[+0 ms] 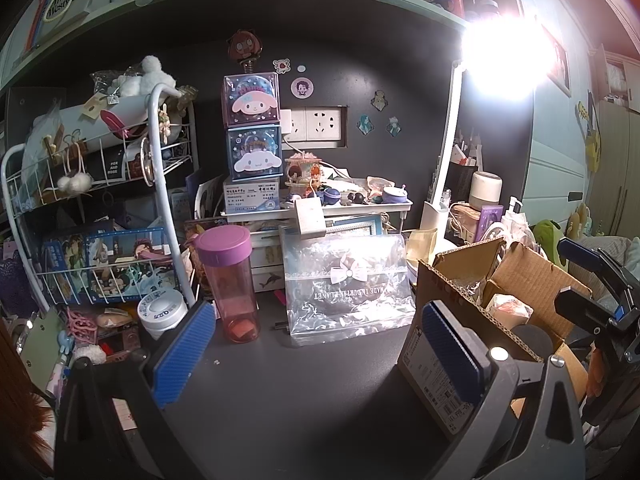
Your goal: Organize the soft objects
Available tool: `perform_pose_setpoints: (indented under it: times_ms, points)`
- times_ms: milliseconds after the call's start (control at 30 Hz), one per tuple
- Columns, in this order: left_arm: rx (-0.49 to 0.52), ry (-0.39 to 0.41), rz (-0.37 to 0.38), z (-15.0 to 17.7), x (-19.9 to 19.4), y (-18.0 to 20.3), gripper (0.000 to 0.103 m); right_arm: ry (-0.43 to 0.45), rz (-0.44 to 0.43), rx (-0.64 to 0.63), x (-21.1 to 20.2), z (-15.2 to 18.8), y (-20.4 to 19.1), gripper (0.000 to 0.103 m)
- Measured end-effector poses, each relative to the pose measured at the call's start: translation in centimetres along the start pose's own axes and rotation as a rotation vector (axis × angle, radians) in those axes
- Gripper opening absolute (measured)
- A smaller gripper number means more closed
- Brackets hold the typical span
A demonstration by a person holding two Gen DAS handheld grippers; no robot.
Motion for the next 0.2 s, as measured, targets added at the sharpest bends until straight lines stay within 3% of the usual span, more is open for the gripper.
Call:
perform_pose_setpoints:
  times_ms: [200]
  points:
    - [0.002,0.003,-0.002,0.09,-0.02,-0.08,0.103,0.001,0.008,0.002,-0.06,0.17,-0.26,0.103]
Point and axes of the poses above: each gripper's, at about its wrist camera, not at the fingertips, and x roughly the way its jaws point, y to its right, z to its underside, the point moved 4 cm from there along x, roughly the way its jaws point, and after that the axes turned 4 degrees about z, right-handed, at the moved point
